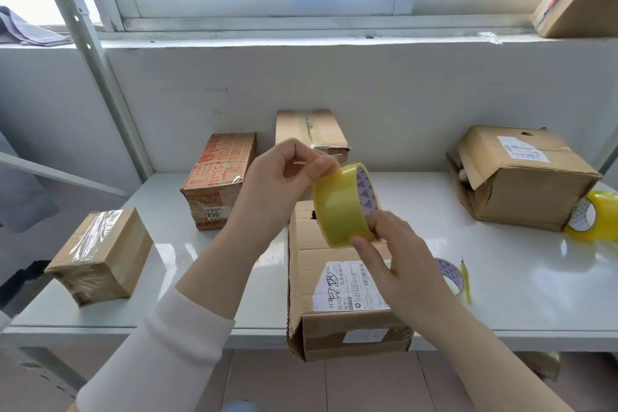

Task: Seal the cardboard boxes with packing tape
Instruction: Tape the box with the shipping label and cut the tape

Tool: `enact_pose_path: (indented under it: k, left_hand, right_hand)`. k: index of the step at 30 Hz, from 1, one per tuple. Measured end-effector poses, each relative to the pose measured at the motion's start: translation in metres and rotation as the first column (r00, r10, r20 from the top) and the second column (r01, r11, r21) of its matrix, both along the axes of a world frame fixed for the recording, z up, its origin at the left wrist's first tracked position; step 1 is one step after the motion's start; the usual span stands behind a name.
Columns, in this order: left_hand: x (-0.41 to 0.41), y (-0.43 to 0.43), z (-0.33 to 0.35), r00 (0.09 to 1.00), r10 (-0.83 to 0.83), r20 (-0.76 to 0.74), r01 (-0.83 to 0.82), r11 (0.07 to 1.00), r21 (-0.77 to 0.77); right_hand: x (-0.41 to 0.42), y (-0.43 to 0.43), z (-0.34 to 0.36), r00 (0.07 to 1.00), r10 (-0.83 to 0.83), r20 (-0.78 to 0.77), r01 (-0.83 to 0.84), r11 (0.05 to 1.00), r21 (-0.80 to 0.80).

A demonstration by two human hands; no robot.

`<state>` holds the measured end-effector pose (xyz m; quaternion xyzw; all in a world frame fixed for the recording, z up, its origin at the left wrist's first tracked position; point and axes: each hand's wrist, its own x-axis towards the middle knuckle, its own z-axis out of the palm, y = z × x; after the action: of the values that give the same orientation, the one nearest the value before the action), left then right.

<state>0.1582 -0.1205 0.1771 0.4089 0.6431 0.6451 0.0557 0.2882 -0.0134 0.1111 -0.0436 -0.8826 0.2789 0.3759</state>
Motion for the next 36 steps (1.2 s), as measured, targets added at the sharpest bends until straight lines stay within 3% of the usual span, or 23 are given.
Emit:
enact_pose_path:
  k: [6,9,13,17,21,22,25,28,32,36]
  left_hand:
    - [0.006,-0.001,-0.016,0.99,0.065,-0.121,-0.079,0.991,-0.11]
    - [0.008,0.0,-0.02,0.965,0.13,-0.228,-0.162,0.978,-0.128]
    - [0.004,-0.003,-0.012,0.999,0.032,-0.004,-0.033,0.993,-0.113]
    - [0.0,-0.006,-0.006,0.978,-0.111,0.176,0.135,0.982,-0.131]
    - [-0.011,-0.012,-0.007,0.857,-0.324,0.4,0.388,0.917,-0.089]
    - [-0.013,-0.014,-0.008,0.861,-0.343,0.374,0.392,0.918,-0.059]
    - [-0.017,-0.021,-0.016,0.931,-0.349,0.106,0.358,0.93,-0.081]
    - [-0.016,-0.02,-0.018,0.921,-0.383,-0.072,0.372,0.919,-0.13]
    - [-0.014,-0.015,-0.005,0.867,-0.468,-0.173,0.424,0.874,-0.238]
    - [-0.013,-0.019,-0.001,0.849,-0.516,-0.115,0.488,0.849,-0.203]
  right_hand:
    - [0.005,-0.01,0.002,0.978,0.148,0.145,-0.103,0.955,-0.277]
    - [0.007,-0.018,0.009,0.991,0.122,0.06,-0.086,0.905,-0.418]
    - [0.013,-0.017,0.014,0.993,0.117,-0.008,-0.104,0.849,-0.517]
    - [0.016,-0.005,0.01,0.984,0.133,-0.115,-0.176,0.745,-0.644]
    - [0.011,0.009,0.001,0.946,0.223,-0.237,-0.307,0.368,-0.878]
    - [0.011,0.013,0.002,0.935,0.247,-0.256,-0.322,0.285,-0.903]
    - [0.008,0.021,0.007,0.894,0.306,-0.327,-0.359,0.056,-0.932]
    - [0.005,0.023,0.011,0.852,0.371,-0.37,-0.363,-0.092,-0.927]
    - [0.007,0.026,0.015,0.774,0.494,-0.396,-0.336,-0.21,-0.918]
    - [0.004,0.034,0.006,0.625,0.531,-0.572,-0.335,-0.48,-0.811]
